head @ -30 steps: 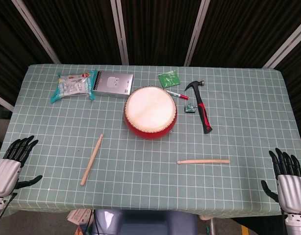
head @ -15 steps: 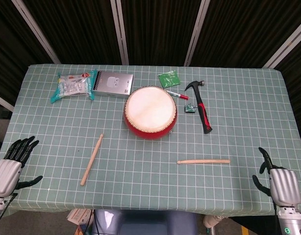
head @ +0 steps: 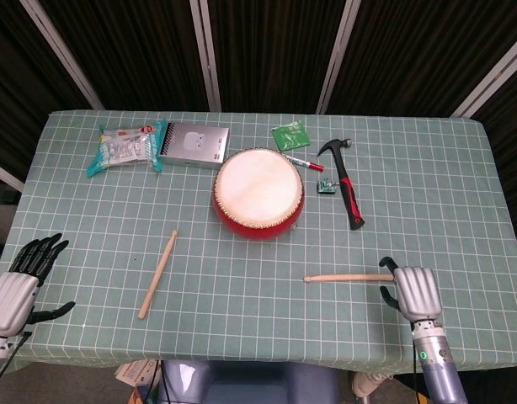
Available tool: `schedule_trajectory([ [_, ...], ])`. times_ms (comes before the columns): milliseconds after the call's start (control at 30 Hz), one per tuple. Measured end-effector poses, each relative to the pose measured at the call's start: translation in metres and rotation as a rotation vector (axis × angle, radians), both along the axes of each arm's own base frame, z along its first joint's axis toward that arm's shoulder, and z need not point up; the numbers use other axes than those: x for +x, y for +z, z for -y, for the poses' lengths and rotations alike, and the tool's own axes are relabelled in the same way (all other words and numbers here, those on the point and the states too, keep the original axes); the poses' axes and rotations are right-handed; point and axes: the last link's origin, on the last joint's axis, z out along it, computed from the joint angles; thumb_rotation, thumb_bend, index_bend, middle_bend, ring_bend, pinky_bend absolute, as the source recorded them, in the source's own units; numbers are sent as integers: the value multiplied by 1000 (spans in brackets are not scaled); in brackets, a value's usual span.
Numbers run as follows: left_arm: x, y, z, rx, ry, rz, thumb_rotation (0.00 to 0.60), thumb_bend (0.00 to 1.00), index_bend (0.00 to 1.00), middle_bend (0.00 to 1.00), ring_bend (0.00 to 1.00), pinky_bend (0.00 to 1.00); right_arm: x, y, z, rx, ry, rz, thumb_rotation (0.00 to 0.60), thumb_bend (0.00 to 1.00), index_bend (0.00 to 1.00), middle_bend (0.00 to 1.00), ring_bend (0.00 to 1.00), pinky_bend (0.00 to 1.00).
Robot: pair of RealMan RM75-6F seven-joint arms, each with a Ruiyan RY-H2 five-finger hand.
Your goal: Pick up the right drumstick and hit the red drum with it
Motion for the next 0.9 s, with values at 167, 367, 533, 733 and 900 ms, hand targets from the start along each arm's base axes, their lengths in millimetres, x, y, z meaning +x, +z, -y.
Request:
schedule_trajectory([
  [167,1,0,0,-1,0,4,600,0,0,0,0,10,-7,-22,14,12,-54,-9,600,328,407,991,1000,1000],
  [367,1,0,-1,-6,4,4,600,0,0,0,0,10,-11,-29,21,14,-84,-11,600,329,408,991,1000,1000],
  [533,1,0,0,-5,6,4,600,0,0,0,0,10,-13,-31,24,20,-104,-14,600,328,408,991,1000,1000],
  [733,1,0,0,-5,8,4,600,0,0,0,0,10,-17,-36,24,36,-132,-23,600,328,465,991,1000,1000],
  [900,1,-1,-1,-5,9,5,600,0,0,0,0,10,-19,-42,25,43,-148,-18,600,328,477,991,1000,1000],
])
